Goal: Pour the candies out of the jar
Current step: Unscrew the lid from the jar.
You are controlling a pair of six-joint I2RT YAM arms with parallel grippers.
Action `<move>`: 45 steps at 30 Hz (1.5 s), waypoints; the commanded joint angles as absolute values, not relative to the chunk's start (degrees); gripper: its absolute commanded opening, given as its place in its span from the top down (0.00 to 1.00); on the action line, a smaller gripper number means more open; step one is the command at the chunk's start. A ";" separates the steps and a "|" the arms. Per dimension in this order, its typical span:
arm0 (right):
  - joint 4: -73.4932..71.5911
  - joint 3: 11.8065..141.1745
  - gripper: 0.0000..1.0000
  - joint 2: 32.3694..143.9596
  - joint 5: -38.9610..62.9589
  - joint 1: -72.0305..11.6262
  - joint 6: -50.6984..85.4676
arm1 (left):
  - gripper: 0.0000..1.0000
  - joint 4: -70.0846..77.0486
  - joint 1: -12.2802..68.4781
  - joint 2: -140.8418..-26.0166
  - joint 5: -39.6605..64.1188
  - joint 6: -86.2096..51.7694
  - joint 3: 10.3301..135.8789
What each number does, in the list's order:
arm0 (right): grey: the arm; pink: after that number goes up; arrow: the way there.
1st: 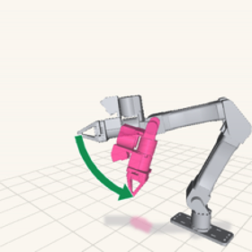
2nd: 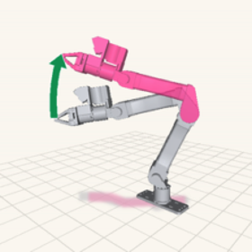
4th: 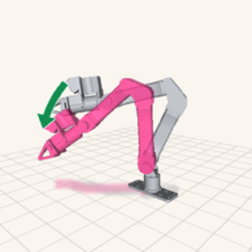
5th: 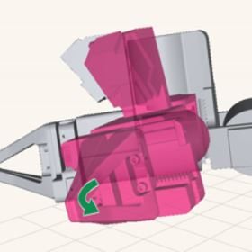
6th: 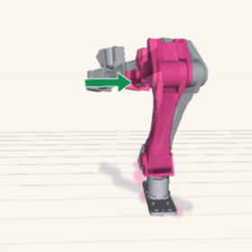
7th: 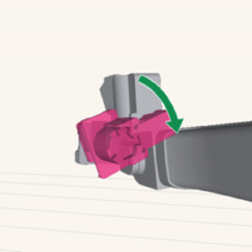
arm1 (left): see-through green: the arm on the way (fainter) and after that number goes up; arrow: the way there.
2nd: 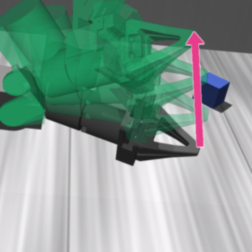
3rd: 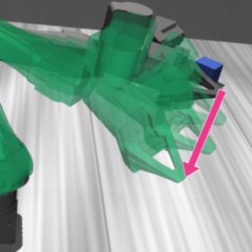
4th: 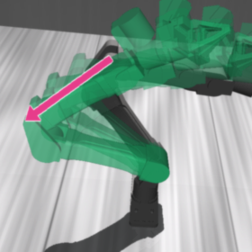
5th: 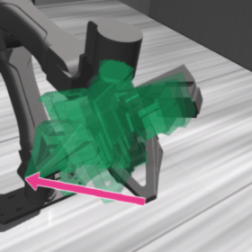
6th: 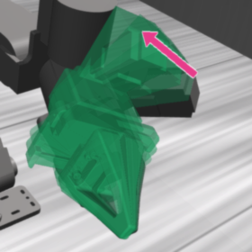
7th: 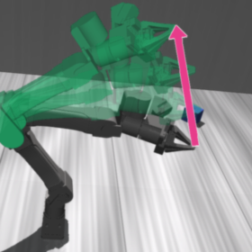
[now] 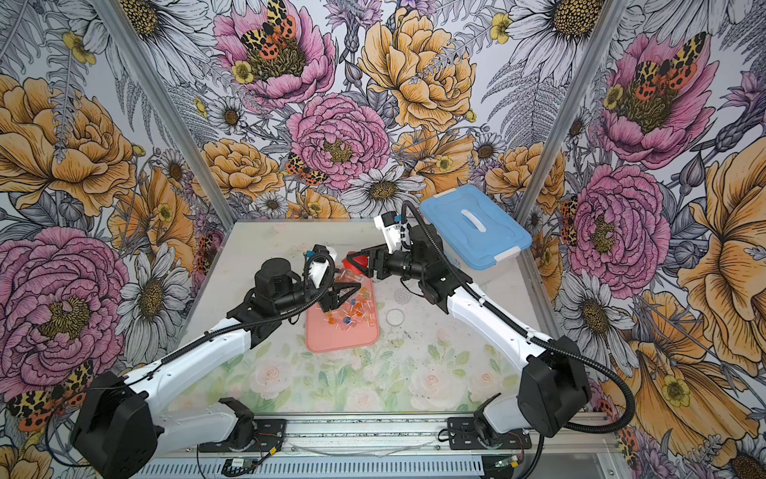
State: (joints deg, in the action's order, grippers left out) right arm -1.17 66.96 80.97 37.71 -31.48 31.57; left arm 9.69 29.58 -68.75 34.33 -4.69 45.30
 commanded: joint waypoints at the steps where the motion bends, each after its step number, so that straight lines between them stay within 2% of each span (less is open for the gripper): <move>1: 1.63 67.30 0.60 78.01 52.60 -31.42 29.58 | 1.00 22.24 28.35 -66.44 46.26 -8.99 47.02; 8: 1.22 66.94 0.58 77.06 54.38 -30.15 29.80 | 1.00 22.61 28.59 -66.52 46.72 -10.04 46.61; 13: 0.45 68.46 0.32 76.33 46.49 -28.92 33.07 | 1.00 18.62 29.43 -66.31 40.25 -7.49 46.67; 16: 0.57 67.64 0.22 73.94 39.53 -26.91 33.85 | 1.00 14.68 30.77 -65.82 33.84 -4.08 46.43; 18: 0.53 67.16 0.19 72.71 36.63 -25.74 35.18 | 1.00 12.61 31.48 -65.74 29.45 -2.34 46.15; 23: 4.98 66.24 0.19 71.09 24.46 -25.71 35.80 | 1.00 9.29 33.85 -65.99 19.46 0.89 45.90; 28: 5.30 65.10 0.19 72.13 17.82 -29.13 35.99 | 1.00 4.98 38.65 -67.34 8.51 6.12 48.29; 41: 5.09 64.60 0.21 78.80 13.82 -35.24 38.60 | 1.00 4.66 44.32 -70.56 -2.13 8.96 49.61; 45: 4.92 64.38 0.27 79.28 14.06 -35.68 39.67 | 1.00 4.81 44.65 -70.75 -3.04 9.62 49.71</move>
State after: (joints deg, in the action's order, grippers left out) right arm 5.52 64.77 78.85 15.09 -35.27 38.44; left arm 2.92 44.31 -70.85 -0.05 8.14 47.40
